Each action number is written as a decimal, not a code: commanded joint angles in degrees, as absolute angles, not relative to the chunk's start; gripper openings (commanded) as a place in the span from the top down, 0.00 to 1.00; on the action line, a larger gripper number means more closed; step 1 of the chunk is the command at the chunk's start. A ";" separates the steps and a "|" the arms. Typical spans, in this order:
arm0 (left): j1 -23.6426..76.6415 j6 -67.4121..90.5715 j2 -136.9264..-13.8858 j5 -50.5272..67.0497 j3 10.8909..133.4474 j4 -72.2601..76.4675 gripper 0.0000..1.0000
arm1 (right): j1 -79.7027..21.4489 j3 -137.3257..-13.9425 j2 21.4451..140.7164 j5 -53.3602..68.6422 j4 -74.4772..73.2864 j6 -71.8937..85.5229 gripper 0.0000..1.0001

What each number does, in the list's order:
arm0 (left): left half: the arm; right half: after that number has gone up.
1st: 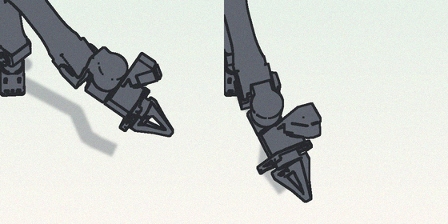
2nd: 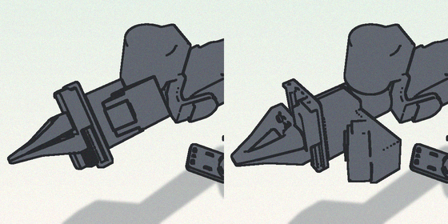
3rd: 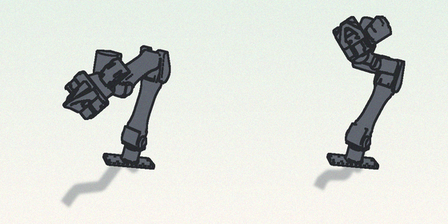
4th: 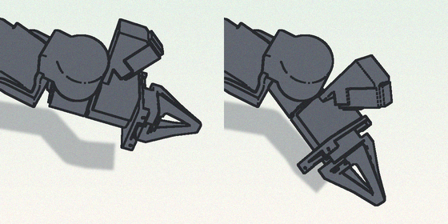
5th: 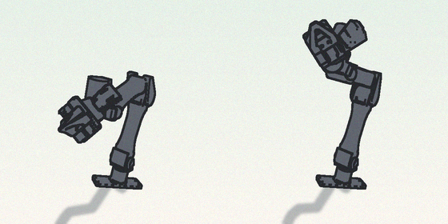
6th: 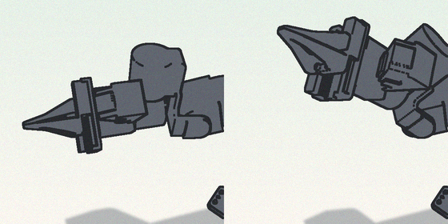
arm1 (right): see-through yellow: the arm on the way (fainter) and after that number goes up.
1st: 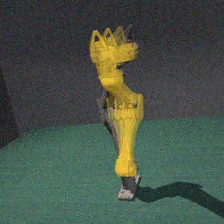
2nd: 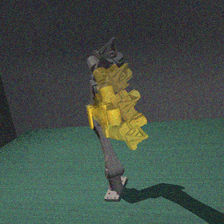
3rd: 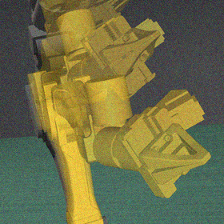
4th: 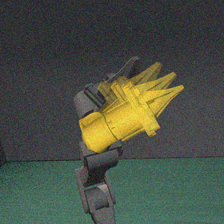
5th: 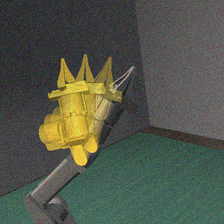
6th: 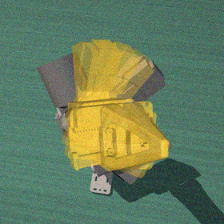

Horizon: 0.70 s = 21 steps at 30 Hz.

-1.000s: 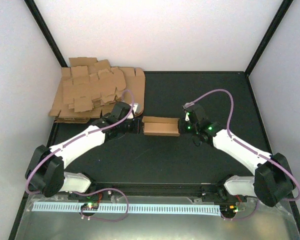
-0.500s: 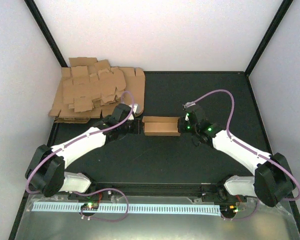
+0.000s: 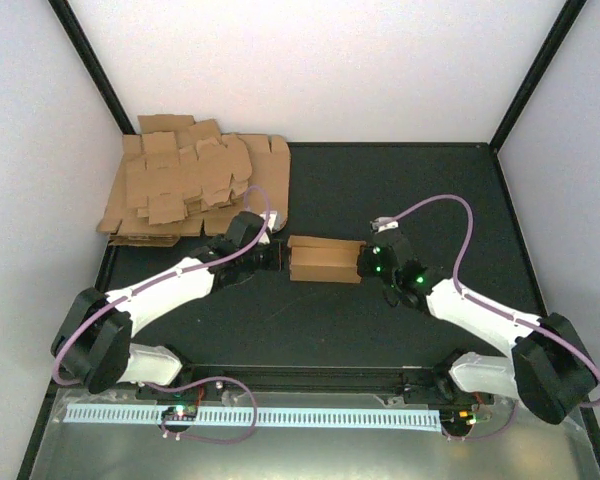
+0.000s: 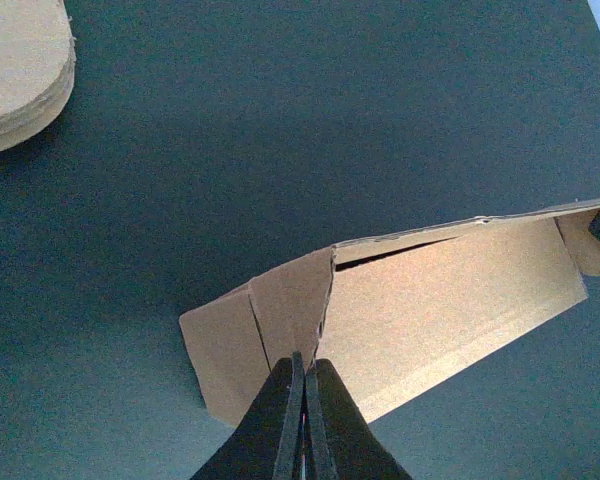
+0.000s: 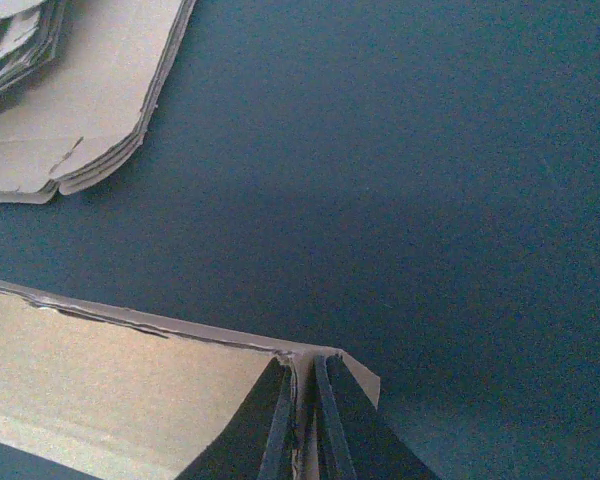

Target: Fold the paper box

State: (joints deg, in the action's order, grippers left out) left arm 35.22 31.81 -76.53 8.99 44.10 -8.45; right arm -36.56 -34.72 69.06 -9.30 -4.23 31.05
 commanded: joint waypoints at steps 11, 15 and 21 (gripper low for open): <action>36.11 32.73 -76.78 9.93 44.05 -6.15 0.98 | -38.52 -30.81 65.77 -15.39 1.86 32.44 0.91; 36.19 32.74 -76.83 9.93 44.08 -6.24 0.99 | -38.93 -30.31 66.15 -15.67 2.52 32.17 0.91; 36.58 32.74 -77.24 10.38 44.29 -6.33 0.98 | -39.06 -28.31 65.72 -16.00 4.35 32.56 0.91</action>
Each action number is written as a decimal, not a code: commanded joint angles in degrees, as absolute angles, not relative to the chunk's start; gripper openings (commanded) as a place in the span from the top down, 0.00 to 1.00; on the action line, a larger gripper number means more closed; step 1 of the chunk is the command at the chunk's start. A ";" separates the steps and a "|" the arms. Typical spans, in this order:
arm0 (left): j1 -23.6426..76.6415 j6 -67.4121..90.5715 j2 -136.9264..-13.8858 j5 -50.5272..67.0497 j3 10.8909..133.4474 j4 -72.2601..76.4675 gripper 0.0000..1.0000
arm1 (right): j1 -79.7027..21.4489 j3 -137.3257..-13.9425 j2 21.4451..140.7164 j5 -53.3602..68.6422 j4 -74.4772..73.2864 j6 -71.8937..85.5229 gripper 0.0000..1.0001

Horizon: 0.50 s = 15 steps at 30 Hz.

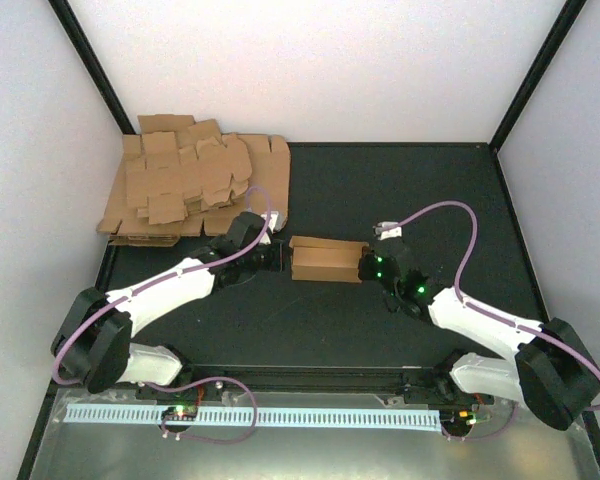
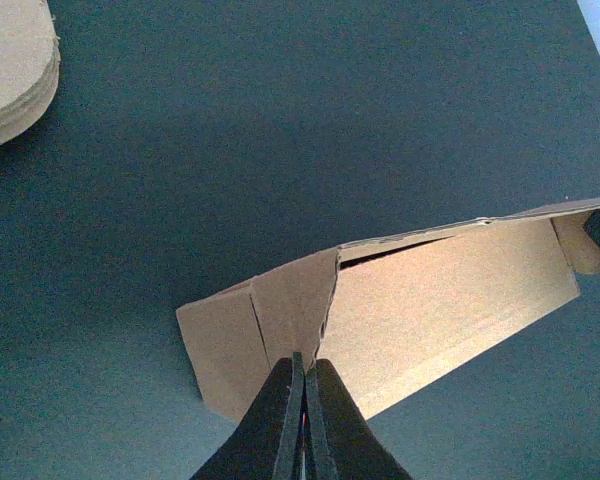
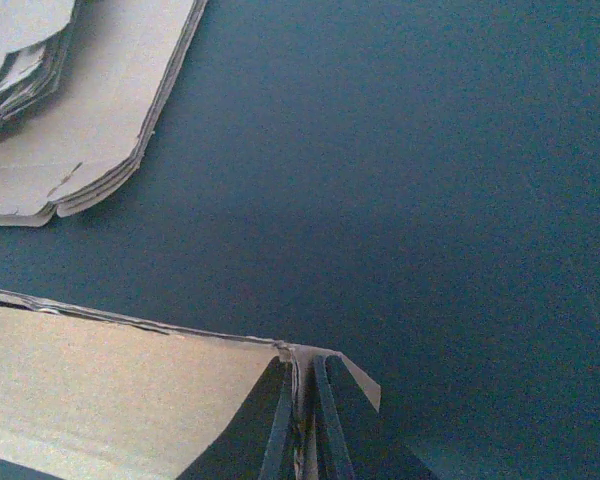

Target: Fold the paper box

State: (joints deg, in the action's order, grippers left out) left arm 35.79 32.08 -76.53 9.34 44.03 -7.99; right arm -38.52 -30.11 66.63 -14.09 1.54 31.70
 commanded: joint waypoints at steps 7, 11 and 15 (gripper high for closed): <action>37.15 32.57 -77.93 10.55 45.09 -7.26 0.98 | -39.41 -27.12 65.75 -16.56 5.45 32.34 0.92; 37.43 32.35 -78.69 10.63 46.08 -8.47 0.98 | -39.87 -27.20 66.04 -17.25 5.41 32.47 0.92; 37.57 32.34 -79.30 10.66 46.78 -9.80 0.98 | -40.33 -27.57 66.14 -17.81 5.16 32.43 0.92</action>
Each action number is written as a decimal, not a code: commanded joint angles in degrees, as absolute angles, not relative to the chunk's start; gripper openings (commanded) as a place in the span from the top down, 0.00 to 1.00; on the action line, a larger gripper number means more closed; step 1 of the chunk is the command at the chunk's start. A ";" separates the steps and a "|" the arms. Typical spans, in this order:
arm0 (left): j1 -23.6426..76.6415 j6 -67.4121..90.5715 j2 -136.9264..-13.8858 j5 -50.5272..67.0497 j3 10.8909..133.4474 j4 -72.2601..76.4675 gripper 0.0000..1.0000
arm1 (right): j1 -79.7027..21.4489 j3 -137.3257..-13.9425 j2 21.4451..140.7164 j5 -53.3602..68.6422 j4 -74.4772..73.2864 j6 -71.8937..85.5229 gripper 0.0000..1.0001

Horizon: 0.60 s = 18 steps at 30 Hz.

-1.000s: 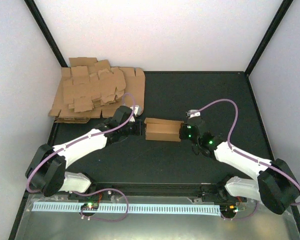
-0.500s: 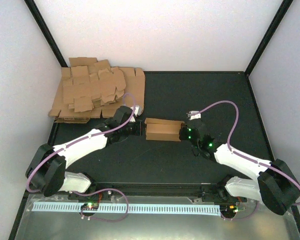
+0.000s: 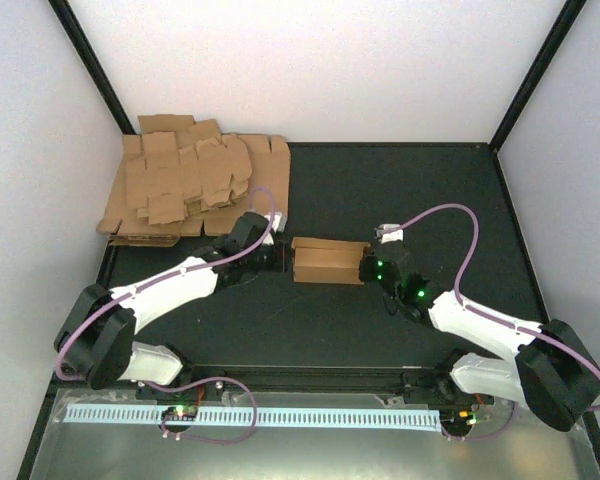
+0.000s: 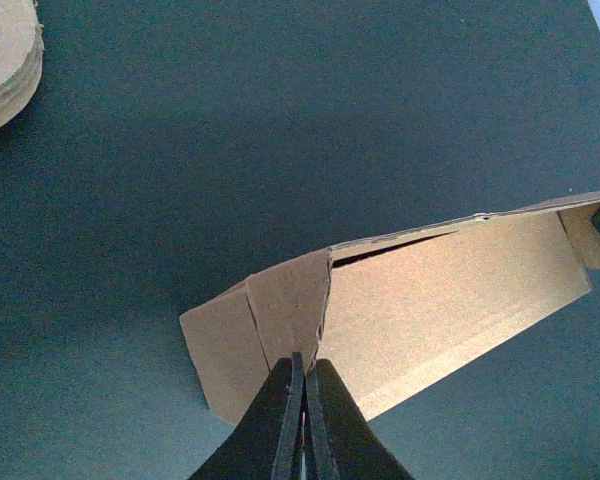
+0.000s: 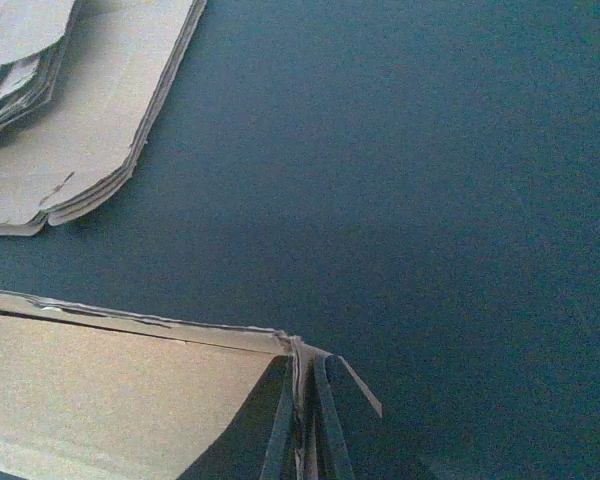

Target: Fold the paper box

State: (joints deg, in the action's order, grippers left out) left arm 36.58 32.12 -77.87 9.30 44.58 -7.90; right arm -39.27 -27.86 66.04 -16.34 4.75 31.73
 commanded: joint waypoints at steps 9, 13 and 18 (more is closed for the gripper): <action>37.82 33.48 -81.04 11.64 49.76 -13.08 0.98 | -41.17 -28.04 66.86 -18.48 5.13 32.69 0.92; 38.03 33.48 -81.13 11.00 49.22 -12.58 0.98 | -41.39 -28.19 67.17 -18.54 5.23 32.61 0.92; 38.21 33.37 -81.01 10.90 47.82 -11.76 0.98 | -41.53 -27.89 66.86 -19.00 5.10 32.56 0.92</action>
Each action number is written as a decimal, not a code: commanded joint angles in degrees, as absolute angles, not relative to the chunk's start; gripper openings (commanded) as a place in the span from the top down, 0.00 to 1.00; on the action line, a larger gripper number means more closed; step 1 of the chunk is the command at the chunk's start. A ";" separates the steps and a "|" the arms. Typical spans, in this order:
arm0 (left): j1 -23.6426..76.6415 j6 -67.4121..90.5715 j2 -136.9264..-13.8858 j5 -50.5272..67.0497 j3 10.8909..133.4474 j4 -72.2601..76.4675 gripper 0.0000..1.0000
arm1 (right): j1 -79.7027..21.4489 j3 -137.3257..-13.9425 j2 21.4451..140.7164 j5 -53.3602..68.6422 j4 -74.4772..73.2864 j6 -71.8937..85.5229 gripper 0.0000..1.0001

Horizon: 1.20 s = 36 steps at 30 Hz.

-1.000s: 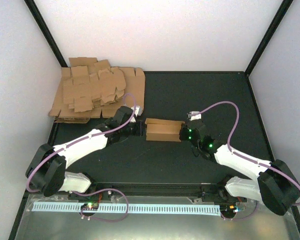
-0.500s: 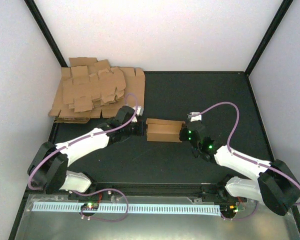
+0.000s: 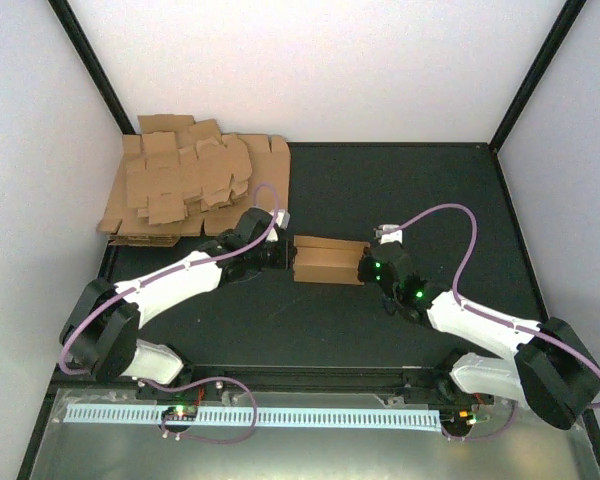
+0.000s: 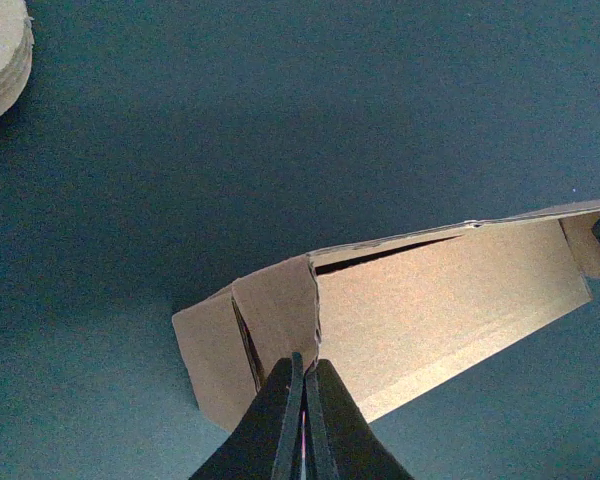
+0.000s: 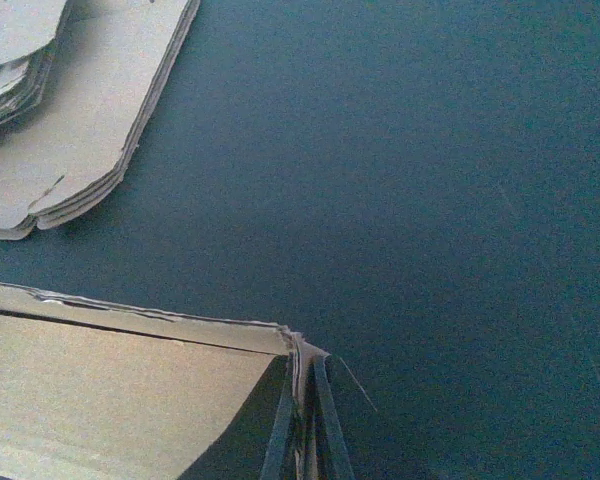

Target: Fold the paper box

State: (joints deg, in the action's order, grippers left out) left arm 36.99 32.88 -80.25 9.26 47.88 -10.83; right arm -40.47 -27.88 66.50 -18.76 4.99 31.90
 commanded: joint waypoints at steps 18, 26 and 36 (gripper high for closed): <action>38.22 28.72 -80.04 7.65 48.60 -16.48 0.98 | -41.53 -28.78 65.97 -19.92 3.38 30.45 0.92; 38.29 29.59 -80.03 9.15 46.67 -14.45 0.98 | -41.57 -27.46 66.04 -19.94 4.74 30.50 0.92; 39.21 30.58 -80.10 9.41 44.46 -13.23 0.99 | -41.72 -25.02 65.32 -20.27 6.00 29.92 0.91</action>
State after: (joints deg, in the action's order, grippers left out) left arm 38.02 29.63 -79.83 7.40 46.61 -10.44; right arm -40.88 -27.14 66.26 -19.38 5.41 30.33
